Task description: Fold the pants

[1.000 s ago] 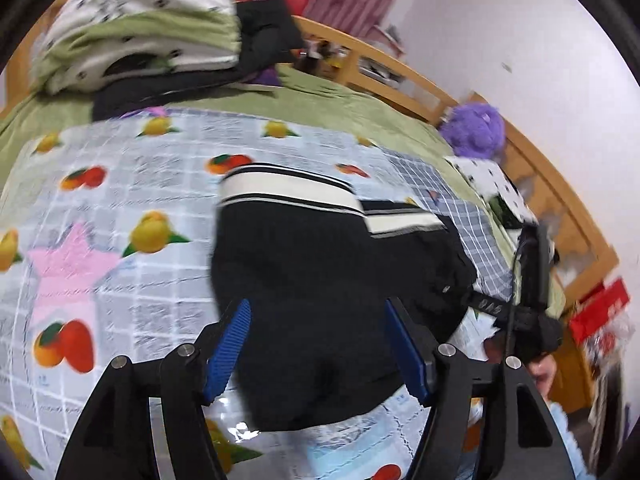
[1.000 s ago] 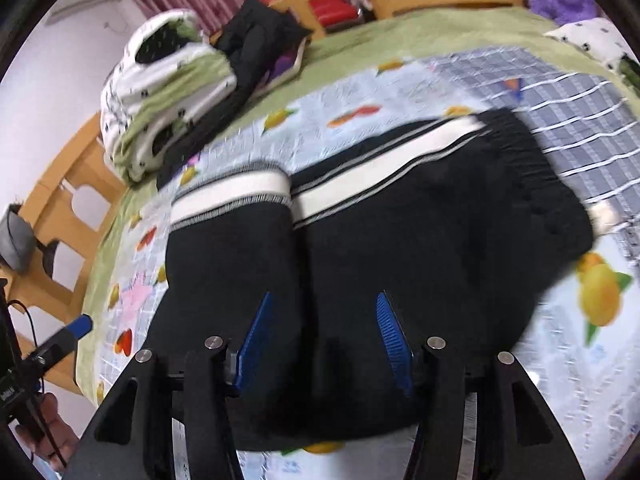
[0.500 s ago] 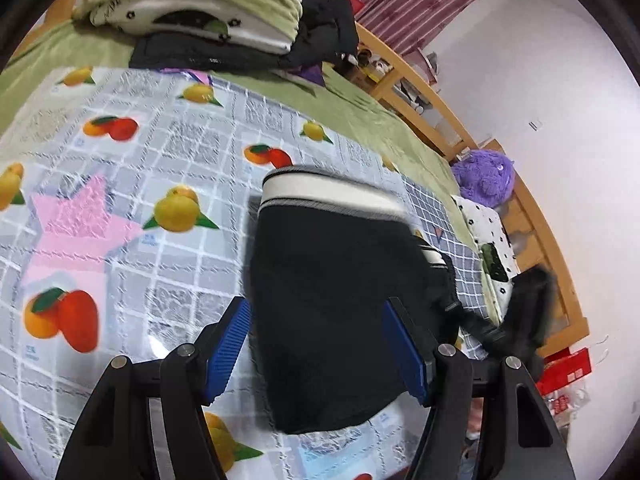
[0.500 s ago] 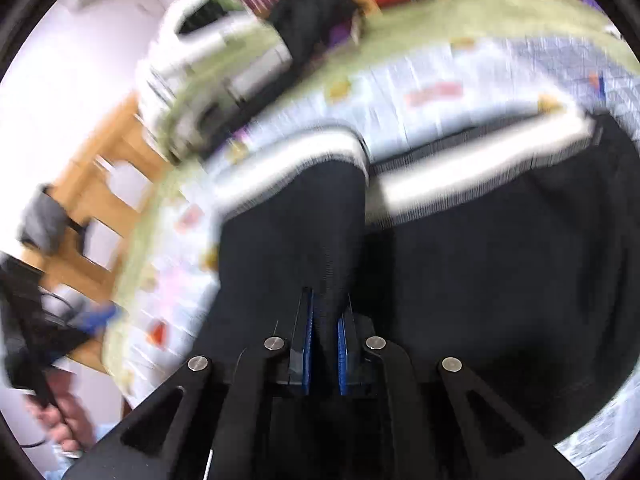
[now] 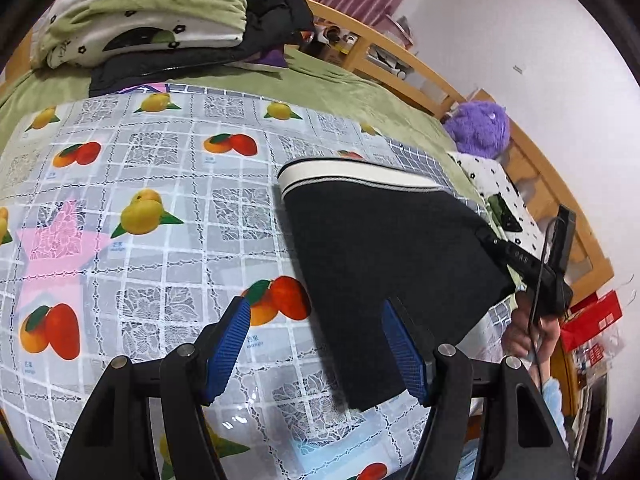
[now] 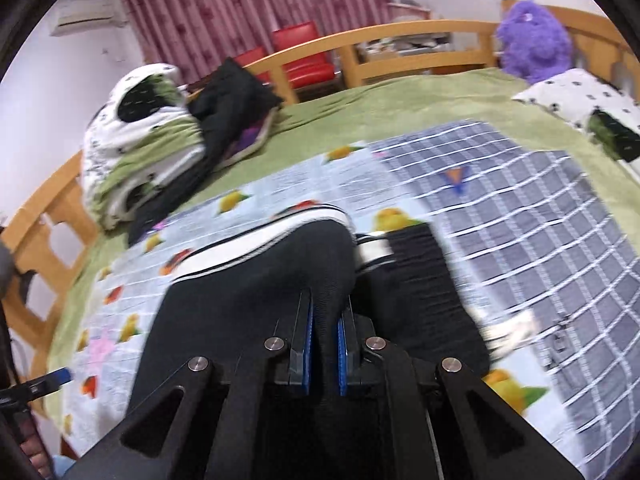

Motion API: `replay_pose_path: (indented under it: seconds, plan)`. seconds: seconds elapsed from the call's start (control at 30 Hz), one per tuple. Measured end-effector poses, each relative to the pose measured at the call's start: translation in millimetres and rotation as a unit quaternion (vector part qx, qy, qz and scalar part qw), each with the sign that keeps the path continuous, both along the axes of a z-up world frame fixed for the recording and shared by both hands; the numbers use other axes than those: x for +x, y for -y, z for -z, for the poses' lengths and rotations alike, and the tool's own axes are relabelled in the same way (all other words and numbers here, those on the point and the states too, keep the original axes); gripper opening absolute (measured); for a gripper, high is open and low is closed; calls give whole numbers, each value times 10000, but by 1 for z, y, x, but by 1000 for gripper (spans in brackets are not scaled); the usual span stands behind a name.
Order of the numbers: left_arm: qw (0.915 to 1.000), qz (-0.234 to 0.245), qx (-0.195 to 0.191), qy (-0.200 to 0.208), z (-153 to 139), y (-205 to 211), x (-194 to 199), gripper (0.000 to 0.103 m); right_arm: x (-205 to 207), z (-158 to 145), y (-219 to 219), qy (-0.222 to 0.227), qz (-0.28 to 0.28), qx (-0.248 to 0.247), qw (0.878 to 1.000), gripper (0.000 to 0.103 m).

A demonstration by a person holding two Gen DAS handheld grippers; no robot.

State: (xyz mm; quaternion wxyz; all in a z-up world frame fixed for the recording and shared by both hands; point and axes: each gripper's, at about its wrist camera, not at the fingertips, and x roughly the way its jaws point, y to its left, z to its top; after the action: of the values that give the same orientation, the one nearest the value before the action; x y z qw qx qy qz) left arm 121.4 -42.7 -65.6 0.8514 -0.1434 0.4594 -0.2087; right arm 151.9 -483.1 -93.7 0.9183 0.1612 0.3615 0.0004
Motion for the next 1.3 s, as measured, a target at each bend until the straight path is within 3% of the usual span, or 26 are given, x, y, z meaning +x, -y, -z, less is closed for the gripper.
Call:
replay_pose_path:
  seconds: [0.17, 0.2, 0.27, 0.37, 0.43, 0.53, 0.6, 0.7, 0.77, 0.8, 0.93, 1.03, 1.17, 1.3]
  plan:
    - [10000, 0, 69, -20, 1, 5, -2, 66, 9, 33, 36, -418, 517, -47, 9978, 11]
    - [10000, -1, 67, -19, 1, 7, -2, 66, 13, 44, 41, -612, 563, -47, 9965, 15]
    - [9999, -9, 114, -8, 1, 10, -2, 66, 14, 54, 45, -739, 597, -109, 9954, 35]
    - [9998, 23, 209, -18, 3, 16, -3, 66, -3, 40, 48, -642, 669, -285, 9953, 39]
    - [9997, 55, 250, -21, 3, 21, -4, 66, -26, 22, 46, -231, 792, -355, 9960, 40]
    - [9990, 76, 435, 75, 1, 29, -8, 66, -49, 12, 31, 76, 340, -294, 9990, 40]
    - [9978, 65, 626, 204, -3, 36, -12, 66, -47, 25, 14, -257, 75, -683, 9973, 40]
    - [9959, 78, 823, 369, -11, 44, -18, 66, -32, 65, -13, -1035, -41, -1675, 9804, 42]
    - [9945, 67, 914, 500, -18, 47, -24, 66, -42, 67, -24, -862, -109, -2137, 9730, 43]
    - [9933, 80, 1004, 573, -24, 48, -27, 66, -47, 65, -25, -893, -200, -2100, 9734, 43]
    - [9885, 236, 1274, 775, -40, 48, -35, 66, -63, 47, 0, -837, -129, -938, 9920, 43]
    - [9860, 260, 1391, 886, -43, 44, -39, 66, -74, 30, 17, -545, 279, -832, 9947, 45]
    - [9939, 394, 882, 536, -20, 39, -25, 72, -77, 10, 30, -179, 606, -626, 9960, 60]
    - [9979, 579, 292, -12, 22, 50, 1, 72, -56, 17, 36, -303, 669, -601, 9955, 63]
